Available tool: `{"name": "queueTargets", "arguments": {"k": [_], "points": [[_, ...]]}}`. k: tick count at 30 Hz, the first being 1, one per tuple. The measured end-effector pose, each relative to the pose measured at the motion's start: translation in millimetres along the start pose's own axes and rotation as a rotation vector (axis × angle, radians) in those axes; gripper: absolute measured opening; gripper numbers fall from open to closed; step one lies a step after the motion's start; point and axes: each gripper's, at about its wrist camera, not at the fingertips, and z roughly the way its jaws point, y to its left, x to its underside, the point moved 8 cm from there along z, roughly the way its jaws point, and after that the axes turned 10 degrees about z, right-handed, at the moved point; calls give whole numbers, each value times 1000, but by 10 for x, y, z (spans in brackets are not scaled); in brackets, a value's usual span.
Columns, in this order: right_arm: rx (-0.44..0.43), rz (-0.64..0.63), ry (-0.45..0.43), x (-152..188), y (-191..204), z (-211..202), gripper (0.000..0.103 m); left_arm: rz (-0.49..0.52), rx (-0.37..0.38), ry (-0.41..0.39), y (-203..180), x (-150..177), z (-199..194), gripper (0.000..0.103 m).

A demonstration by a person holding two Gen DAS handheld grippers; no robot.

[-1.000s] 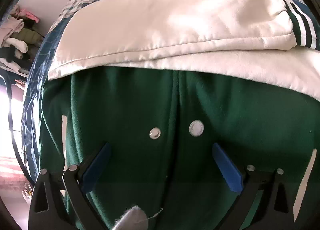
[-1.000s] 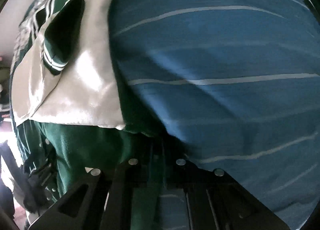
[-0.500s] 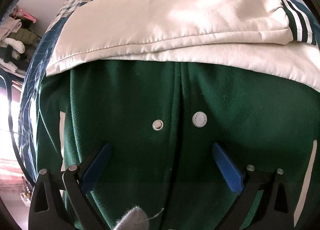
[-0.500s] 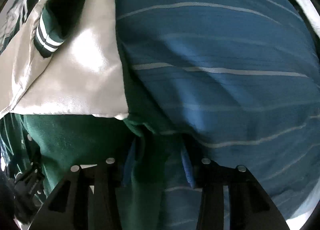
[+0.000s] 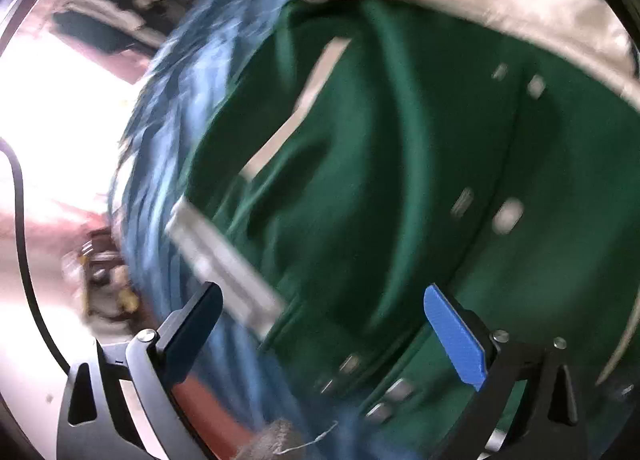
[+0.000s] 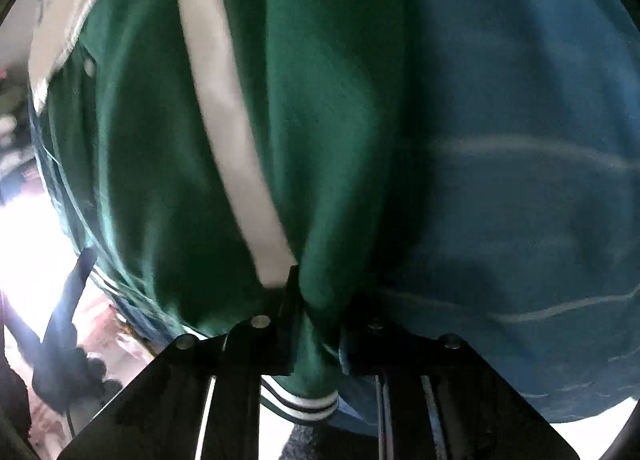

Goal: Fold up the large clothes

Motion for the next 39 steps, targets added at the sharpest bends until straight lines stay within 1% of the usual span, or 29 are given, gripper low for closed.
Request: {"name": "queueTargets", "arguments": {"k": [1,3,4,5,6,7,8,10,11,12,13,14,17,20,22,24,26,27,29,31,33,34,35,36,37,38,39], "points": [[36,-59,-19,11,16,-13,13,4,-25,26,11,93,27,103],[107,-179,-29,29,82,-48,14,-1,-76,60,18,269,-1,103],[135,-251,-25,51,128,-97,22,0,-98,57,19,303,-43,103],[154,-287,-24,66,138,-143,44,8,-132,47,3,331,-113,103],[175,-322,-36,82,121,-214,61,23,-180,29,-35,366,-241,103],[190,-354,-69,82,78,-341,85,31,-209,16,-75,392,-324,103],[208,-378,-120,61,24,-513,87,45,-245,-4,-147,423,-455,103],[278,-414,-207,-4,-194,-812,87,74,-276,-19,-325,478,-635,103],[310,-418,-236,-45,-299,-920,87,94,-290,-25,-401,504,-703,103],[344,-412,-270,-102,-457,-1060,87,126,-302,-30,-589,564,-804,103],[368,-406,-291,-180,-575,-1204,87,147,-304,-31,-707,619,-859,103],[390,-396,-308,-231,-715,-1302,88,179,-301,-35,-907,686,-944,103],[405,-330,-319,-353,-1144,-1534,88,256,-280,-61,-1379,834,-1163,103],[400,-235,-310,-471,-1578,-1746,88,351,-261,-113,-1926,947,-1352,103],[398,-179,-310,-539,-1823,-1877,88,406,-291,-148,-2192,910,-1377,103],[388,-145,-310,-681,-1951,-1995,88,450,-362,-175,-2387,825,-1313,103],[382,-112,-305,-813,-2152,-2134,88,462,-449,-185,-2451,693,-1159,103],[374,-99,-301,-901,-2246,-2220,88,467,-500,-169,-2437,592,-1024,103],[339,-63,-289,-1014,-2364,-2334,88,423,-520,-139,-2322,457,-876,103],[317,-46,-283,-1132,-2332,-2431,88,351,-511,-103,-2166,300,-758,103],[294,-46,-281,-1299,-2318,-2559,88,310,-523,-92,-2060,167,-739,103],[283,-50,-280,-1440,-2352,-2689,88,287,-521,-93,-1996,104,-736,100],[258,-56,-276,-1515,-2324,-2715,88,261,-507,-97,-1935,57,-744,94],[235,-62,-274,-1587,-2265,-2737,88,227,-473,-106,-1863,12,-771,73],[186,-73,-278,-1703,-2173,-2781,88,197,-426,-117,-1807,-19,-797,46],[117,-90,-288,-1828,-2059,-2840,88,167,-368,-129,-1763,-48,-839,34],[53,-108,-298,-1945,-1946,-2897,88,146,-323,-146,-1730,-78,-908,18]]}}
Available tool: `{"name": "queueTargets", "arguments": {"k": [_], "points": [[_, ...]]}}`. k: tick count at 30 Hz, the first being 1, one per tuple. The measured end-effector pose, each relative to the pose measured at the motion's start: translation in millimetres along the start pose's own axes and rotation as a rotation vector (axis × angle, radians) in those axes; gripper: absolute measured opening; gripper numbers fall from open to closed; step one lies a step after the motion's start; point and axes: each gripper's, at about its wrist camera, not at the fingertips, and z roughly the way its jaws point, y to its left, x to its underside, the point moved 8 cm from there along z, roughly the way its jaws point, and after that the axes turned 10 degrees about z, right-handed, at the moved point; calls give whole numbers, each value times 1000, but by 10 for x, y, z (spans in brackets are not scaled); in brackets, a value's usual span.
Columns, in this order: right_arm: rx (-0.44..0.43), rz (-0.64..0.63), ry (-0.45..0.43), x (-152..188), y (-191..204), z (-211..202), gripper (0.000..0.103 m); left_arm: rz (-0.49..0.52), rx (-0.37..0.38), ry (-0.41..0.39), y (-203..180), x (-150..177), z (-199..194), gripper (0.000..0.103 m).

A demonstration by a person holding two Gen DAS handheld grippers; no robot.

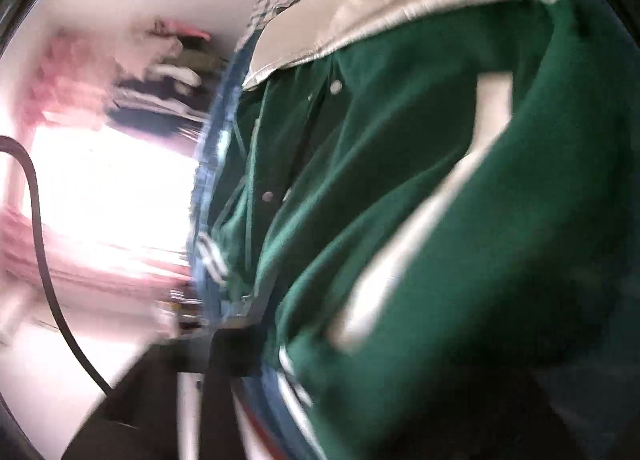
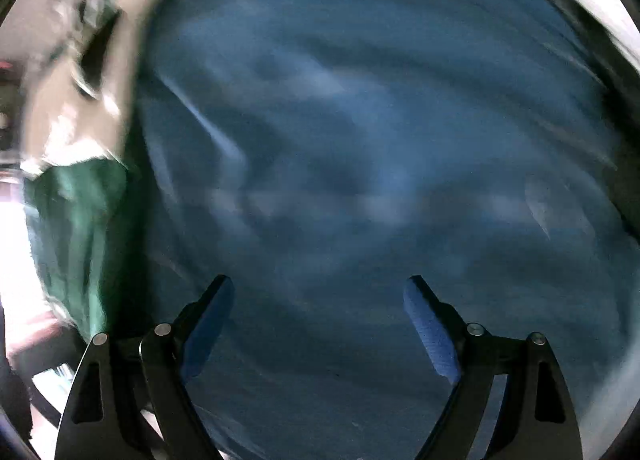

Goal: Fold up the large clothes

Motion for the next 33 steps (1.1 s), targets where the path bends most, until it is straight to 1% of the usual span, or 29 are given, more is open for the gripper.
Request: {"name": "queueTargets", "arguments": {"k": [1,3,4,6,8,9,10,11,13,14,15,16,17,18,19,20,21,24,25,26,27,28,29,30,31,32,33], "points": [[-51,-5,-8,-203,68,-63,88,-15,16,-10,65,-30,-42,16],[-204,-18,-17,-592,326,-129,89,-42,46,-27,202,-87,-69,13],[-306,-28,-22,-727,502,-117,91,-51,58,-28,259,-110,-82,12],[-438,-38,-24,-887,814,-141,94,-64,89,-28,366,-143,-63,11],[-561,-26,-17,-1216,1087,-94,95,-64,108,-33,402,-178,-52,11],[-601,-16,-6,-1307,1202,-16,95,-58,113,-37,381,-182,-92,11],[-659,8,23,-1385,1384,93,95,-57,125,-40,360,-179,-120,11],[-685,31,39,-1379,1501,205,95,-59,143,-41,377,-200,-84,11],[-739,79,82,-1202,1890,559,95,-51,179,-49,367,-208,-68,11],[-744,105,103,-1240,1979,653,93,-49,195,-53,355,-208,-69,11],[-745,126,82,-1276,2045,691,85,-42,215,-57,367,-212,-48,11],[-728,137,60,-1233,2209,837,46,-37,238,-65,387,-218,-32,10],[-671,155,45,-1243,2284,888,21,-34,260,-71,413,-221,-25,10],[-658,167,39,-1124,2544,1070,21,-33,297,-77,474,-226,-4,10],[-641,183,14,-1118,2589,957,19,-35,327,-81,525,-225,1,10],[-629,183,1,-1036,2722,920,18,-43,366,-87,625,-228,13,10],[-620,180,-11,-916,2982,981,18,-50,394,-93,715,-231,21,10],[-595,139,-58,-706,3253,463,17,-92,494,-106,1169,-242,135,10],[-590,130,-68,-633,3321,386,17,-105,516,-103,1285,-243,191,10],[-581,115,-83,-574,3547,223,17,-128,549,-95,1477,-246,290,10],[-575,104,-92,-539,3685,75,17,-139,569,-86,1580,-248,368,10],[-563,88,-101,-475,3908,-47,17,-159,592,-74,1717,-249,484,10],[-537,57,-114,-407,4248,-96,17,-180,614,-64,1855,-256,606,10],[-512,33,-127,-347,4490,-156,17,-200,631,-53,2027,-273,780,11],[-470,1,-134,-311,4847,-130,17,-215,637,-45,2112,-278,899,12],[-439,-17,-132,-294,5106,-58,17,-236,648,-36,2218,-287,1048,12],[-418,-25,-134,-263,5351,-16,17,-259,659,-29,2325,-295,1220,15]]}}
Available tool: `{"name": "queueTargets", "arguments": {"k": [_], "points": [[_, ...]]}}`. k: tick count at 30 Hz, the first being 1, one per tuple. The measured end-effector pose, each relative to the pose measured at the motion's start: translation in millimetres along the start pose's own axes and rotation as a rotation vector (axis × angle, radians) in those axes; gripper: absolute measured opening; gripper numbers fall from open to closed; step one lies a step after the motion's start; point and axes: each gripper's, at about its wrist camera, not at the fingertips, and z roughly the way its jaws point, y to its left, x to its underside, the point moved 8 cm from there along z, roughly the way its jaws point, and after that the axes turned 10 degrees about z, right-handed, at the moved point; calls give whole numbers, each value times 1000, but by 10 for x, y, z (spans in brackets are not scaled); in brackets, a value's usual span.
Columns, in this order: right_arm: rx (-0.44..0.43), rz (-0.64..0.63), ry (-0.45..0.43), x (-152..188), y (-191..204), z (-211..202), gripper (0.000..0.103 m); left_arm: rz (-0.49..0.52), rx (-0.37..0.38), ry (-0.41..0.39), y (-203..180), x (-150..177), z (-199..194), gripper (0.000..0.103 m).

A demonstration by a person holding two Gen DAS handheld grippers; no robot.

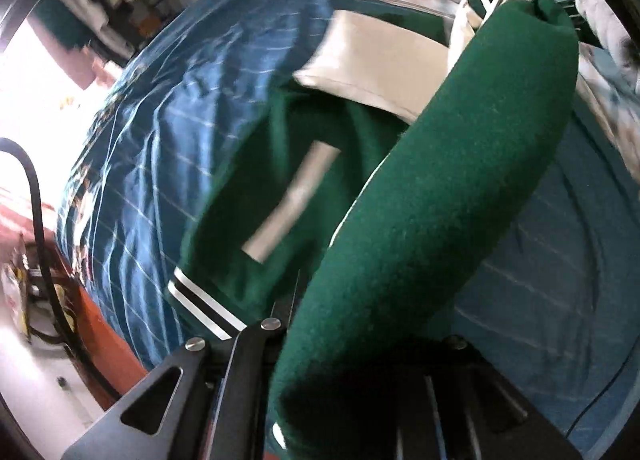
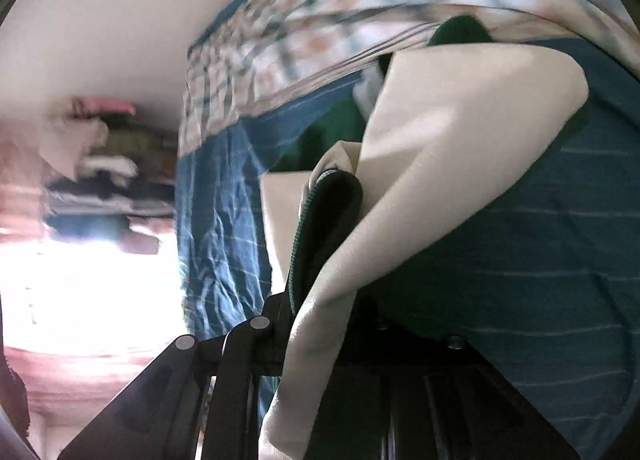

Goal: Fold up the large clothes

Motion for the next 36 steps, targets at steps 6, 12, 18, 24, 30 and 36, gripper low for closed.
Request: {"name": "queueTargets", "arguments": {"k": [6,12,18,24,30,36], "points": [[192,-49,96,126,890,1511,31,-244,176,99,906,78,745,21],[1,79,283,337,1090,2287,62,-389,267,97,1403,199,1101,57],[-4,-57,271,387,825,1791,80,-443,111,58,1947,368,956,77],[215,-133,109,-221,-93,1295,85,-426,88,65,1791,604,860,78],[209,-1,72,-751,-758,1583,85,-457,-18,197,1785,635,1630,89],[64,68,35,-917,-785,1881,94,-505,-10,216,1996,515,1650,89]]}}
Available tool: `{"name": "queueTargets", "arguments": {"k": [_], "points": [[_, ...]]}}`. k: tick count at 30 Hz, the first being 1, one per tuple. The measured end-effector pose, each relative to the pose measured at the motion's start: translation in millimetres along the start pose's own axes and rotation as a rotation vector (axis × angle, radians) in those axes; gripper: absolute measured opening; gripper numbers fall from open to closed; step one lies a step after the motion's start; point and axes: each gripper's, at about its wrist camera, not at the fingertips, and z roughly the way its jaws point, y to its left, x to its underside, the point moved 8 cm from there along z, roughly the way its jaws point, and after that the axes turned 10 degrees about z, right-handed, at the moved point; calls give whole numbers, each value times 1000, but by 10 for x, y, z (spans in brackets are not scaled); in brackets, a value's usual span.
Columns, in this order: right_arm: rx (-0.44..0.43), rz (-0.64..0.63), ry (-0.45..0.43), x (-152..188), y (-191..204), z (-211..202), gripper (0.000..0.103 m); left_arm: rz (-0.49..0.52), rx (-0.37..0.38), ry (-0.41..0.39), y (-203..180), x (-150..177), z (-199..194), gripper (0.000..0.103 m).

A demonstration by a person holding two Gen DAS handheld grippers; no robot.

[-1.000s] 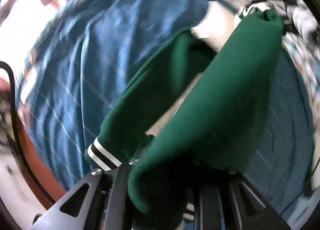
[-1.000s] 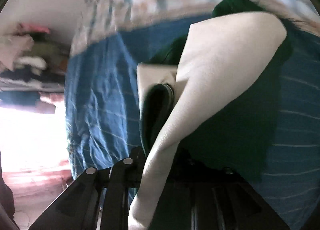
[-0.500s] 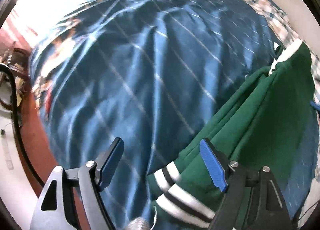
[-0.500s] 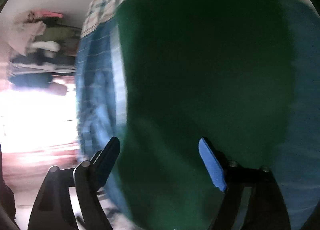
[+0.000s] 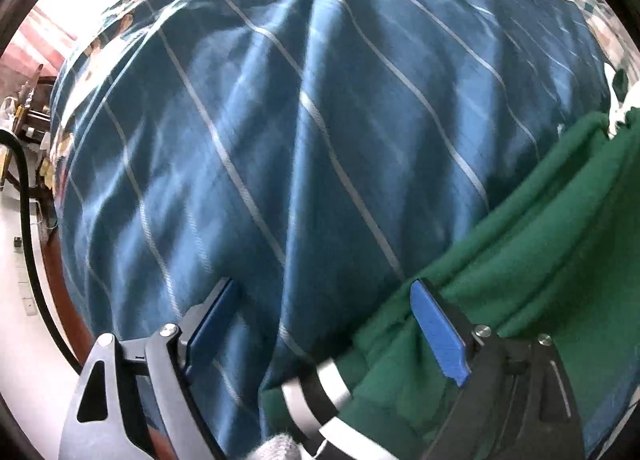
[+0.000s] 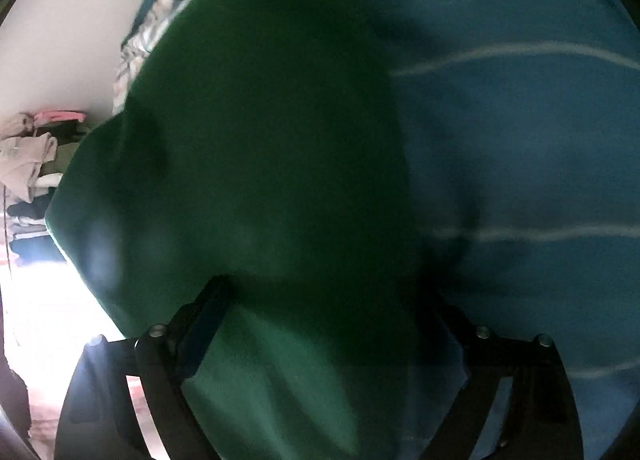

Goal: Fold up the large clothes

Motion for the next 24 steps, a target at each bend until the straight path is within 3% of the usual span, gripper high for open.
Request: {"name": "queueTargets", "arguments": {"k": [1,2,3,4,5,10,15,16,24], "points": [[5,-18,-19,13,26,5,82,-1,-6,3,27,-7,-14,89],[-5,-37,-46,41,67,-10,60,-2,-11,2,65,-4,-35,89],[0,-35,-58,66,66,-16,49,-3,-20,-1,121,4,-69,89],[-27,-16,-61,95,64,-33,30,-7,-26,-2,157,10,-98,89],[-78,21,-53,131,59,-57,24,-13,-26,-4,196,21,-128,89],[-196,119,-81,330,42,-423,19,-16,-21,-35,275,84,-387,89],[-198,205,-128,608,-319,-966,18,38,-2,-89,129,121,-711,89],[-190,232,-142,686,-451,-1077,18,48,1,-95,-51,87,-684,89],[-71,516,-227,1539,-1998,-2003,18,132,53,-115,-389,224,-882,89]]}}
